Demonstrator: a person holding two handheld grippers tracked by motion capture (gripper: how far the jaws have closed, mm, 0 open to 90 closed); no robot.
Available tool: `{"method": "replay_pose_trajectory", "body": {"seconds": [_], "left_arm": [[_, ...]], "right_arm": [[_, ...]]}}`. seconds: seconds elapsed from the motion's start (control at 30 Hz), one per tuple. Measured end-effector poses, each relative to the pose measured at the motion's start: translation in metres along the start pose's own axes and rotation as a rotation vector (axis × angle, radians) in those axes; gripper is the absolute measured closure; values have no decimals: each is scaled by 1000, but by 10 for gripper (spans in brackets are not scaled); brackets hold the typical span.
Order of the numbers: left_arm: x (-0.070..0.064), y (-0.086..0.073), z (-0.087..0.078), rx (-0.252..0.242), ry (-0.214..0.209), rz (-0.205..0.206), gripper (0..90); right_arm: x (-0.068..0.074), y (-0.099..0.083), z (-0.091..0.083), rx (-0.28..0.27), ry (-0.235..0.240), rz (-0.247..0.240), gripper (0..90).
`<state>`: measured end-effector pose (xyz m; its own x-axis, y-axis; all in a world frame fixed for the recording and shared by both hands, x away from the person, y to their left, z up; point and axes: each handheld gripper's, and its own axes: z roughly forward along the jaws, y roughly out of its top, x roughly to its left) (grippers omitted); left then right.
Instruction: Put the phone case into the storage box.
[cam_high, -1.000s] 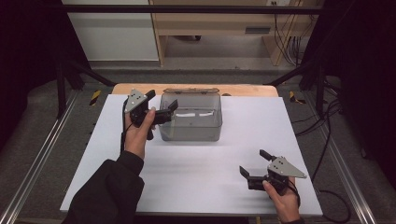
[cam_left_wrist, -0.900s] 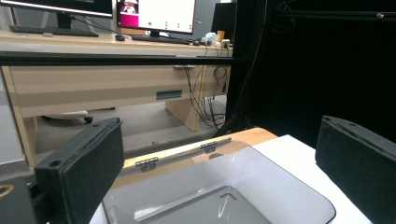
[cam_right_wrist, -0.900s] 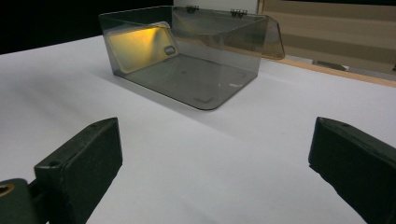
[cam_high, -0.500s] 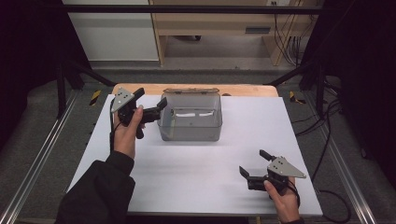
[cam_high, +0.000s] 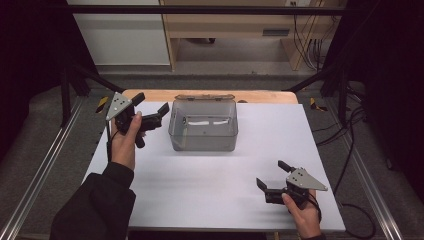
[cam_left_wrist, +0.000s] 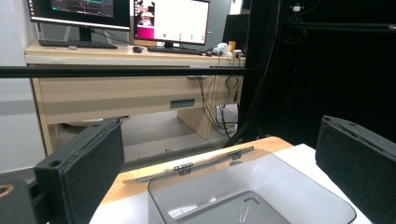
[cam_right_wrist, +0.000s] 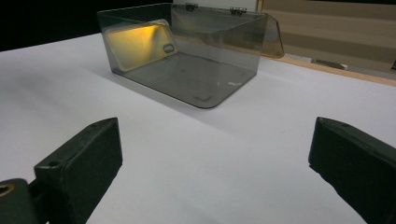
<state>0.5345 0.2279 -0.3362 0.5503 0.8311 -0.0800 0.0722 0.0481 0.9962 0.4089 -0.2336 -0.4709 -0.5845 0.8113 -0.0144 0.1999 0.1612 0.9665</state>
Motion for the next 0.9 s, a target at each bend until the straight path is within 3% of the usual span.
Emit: {"method": "replay_pose_trajectory", "body": {"seconds": [0.23, 0.33, 0.37, 0.4, 0.9], "left_arm": [[9, -2, -10, -8, -6, 5, 10], [12, -4, -15, -18, -32, 13, 9], [14, -5, -18, -14, -11, 10, 10], [15, -6, -19, -23, -22, 10, 10], [37, -18, -49, -46, 33, -18, 10]], "right_arm": [[0, 0, 0, 2, -1, 2, 31], [0, 0, 0, 2, -2, 0, 31], [0, 0, 0, 1, -2, -2, 31], [0, 0, 0, 1, -1, -2, 31], [1, 0, 0, 5, -2, -2, 31]]}}
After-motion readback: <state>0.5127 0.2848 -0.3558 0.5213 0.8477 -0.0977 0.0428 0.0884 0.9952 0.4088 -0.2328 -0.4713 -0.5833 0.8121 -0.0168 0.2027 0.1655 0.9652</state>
